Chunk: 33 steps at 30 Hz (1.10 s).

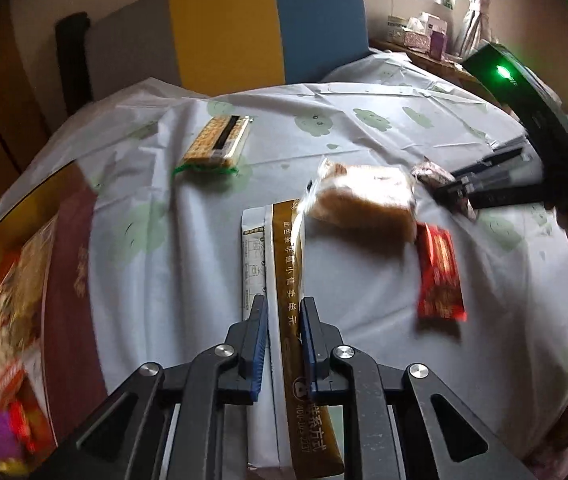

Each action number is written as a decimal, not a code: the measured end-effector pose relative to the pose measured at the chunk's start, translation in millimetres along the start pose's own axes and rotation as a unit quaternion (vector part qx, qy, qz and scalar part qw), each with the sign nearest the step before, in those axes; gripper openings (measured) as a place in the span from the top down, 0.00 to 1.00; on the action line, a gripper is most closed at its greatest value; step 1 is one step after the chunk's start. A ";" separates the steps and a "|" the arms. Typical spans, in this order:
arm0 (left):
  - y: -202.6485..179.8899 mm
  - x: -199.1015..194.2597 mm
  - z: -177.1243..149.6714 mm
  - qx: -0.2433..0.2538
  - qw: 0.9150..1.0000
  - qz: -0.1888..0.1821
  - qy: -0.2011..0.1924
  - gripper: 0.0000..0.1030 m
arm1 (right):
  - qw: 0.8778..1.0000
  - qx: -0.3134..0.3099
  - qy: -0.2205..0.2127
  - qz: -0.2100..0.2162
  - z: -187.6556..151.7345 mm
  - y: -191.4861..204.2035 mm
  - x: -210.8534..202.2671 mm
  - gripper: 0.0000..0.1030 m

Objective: Organize snacks
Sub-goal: 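Lift the stick packets with the left gripper while the right holds the rose-print candy, then carry the rose-print candy into the gold tray and open the right gripper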

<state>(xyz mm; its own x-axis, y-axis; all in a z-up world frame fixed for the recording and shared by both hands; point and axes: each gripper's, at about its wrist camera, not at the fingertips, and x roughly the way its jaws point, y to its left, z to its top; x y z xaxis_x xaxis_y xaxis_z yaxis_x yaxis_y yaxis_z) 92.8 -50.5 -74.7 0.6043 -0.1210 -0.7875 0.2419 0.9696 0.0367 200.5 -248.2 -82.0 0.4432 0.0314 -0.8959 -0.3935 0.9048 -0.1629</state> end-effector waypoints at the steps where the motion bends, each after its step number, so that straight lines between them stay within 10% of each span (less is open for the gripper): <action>1: -0.7 -4.9 -8.3 -0.005 1.000 0.007 -0.007 0.84 | 1.000 0.011 0.001 0.010 0.7 -4.0 0.2 0.78; 33: 23.2 -22.5 -44.5 -0.067 0.994 -0.044 -0.067 0.83 | 0.999 0.042 -0.005 -0.011 -8.3 5.4 -8.4 0.80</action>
<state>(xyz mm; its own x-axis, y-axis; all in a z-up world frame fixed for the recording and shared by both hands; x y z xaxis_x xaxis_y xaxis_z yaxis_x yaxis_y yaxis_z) 50.9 -15.9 -83.5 0.6837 -0.2260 -0.6939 0.2004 0.9724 -0.1192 188.0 -247.1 -78.8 0.4598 0.0151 -0.8879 -0.3154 0.9374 -0.1474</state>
